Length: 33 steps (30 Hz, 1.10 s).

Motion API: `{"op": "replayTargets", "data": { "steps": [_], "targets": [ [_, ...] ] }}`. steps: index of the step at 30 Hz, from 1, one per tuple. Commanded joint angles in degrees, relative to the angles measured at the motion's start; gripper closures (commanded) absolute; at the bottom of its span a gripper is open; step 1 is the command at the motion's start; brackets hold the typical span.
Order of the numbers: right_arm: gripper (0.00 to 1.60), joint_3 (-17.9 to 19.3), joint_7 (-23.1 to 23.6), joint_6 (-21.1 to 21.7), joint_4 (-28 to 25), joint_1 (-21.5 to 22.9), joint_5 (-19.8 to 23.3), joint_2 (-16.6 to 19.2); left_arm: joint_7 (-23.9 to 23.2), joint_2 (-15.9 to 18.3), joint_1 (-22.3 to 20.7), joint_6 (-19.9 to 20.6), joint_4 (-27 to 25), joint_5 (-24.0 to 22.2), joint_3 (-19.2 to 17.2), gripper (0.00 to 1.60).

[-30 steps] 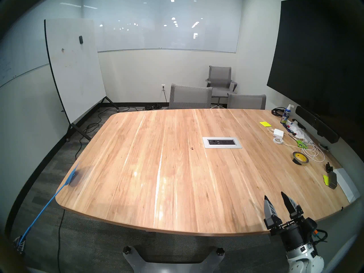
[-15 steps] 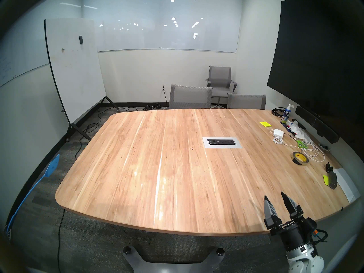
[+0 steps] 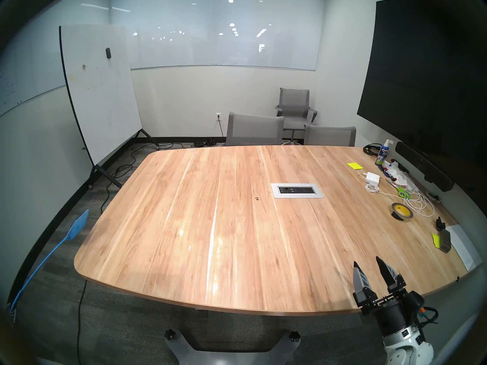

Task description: Swat a bug on table

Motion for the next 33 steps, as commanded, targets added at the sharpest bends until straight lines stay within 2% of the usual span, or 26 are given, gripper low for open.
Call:
{"op": "replayTargets", "data": {
  "steps": [1, 8, 9, 15, 17, 26, 33],
  "targets": [
    [0.0, -0.04, 0.04, 0.02, -1.12, 0.03, -0.03, 0.05, -4.3, -4.08, -2.14, -0.38, -3.81, 5.91, -2.76, 1.6],
    [0.0, -0.02, 0.08, 0.03, -1.09, 0.07, -0.05, 0.03, -1.4, -0.55, -6.67, -0.38, -4.92, 9.68, -3.55, 1.6],
    [0.0, -0.01, 0.1, 0.03, -1.07, 0.09, -0.05, 0.02, -0.49, 1.08, -8.17, -0.38, -4.77, 10.58, -3.23, 1.6],
    [0.0, 0.0, 0.15, 0.01, -0.97, 0.15, -0.05, 0.02, 3.32, 5.7, -13.41, -0.38, -3.49, 15.36, -1.05, 1.6],
    [0.0, 0.01, 0.17, 0.01, -0.97, 0.16, -0.06, 0.0, 4.71, 7.53, -15.96, -0.38, -2.06, 18.05, 0.69, 1.6],
    [0.0, 0.04, 0.2, 0.06, -1.02, 0.17, -0.09, -0.05, 10.34, 13.09, -23.08, 3.19, 6.27, 22.65, 6.07, 1.6],
    [0.0, 0.06, 0.21, 0.09, -1.04, 0.18, -0.11, -0.09, 13.0, 15.83, -28.51, 4.38, 11.17, 25.28, 9.08, 1.6]
  ]
}}
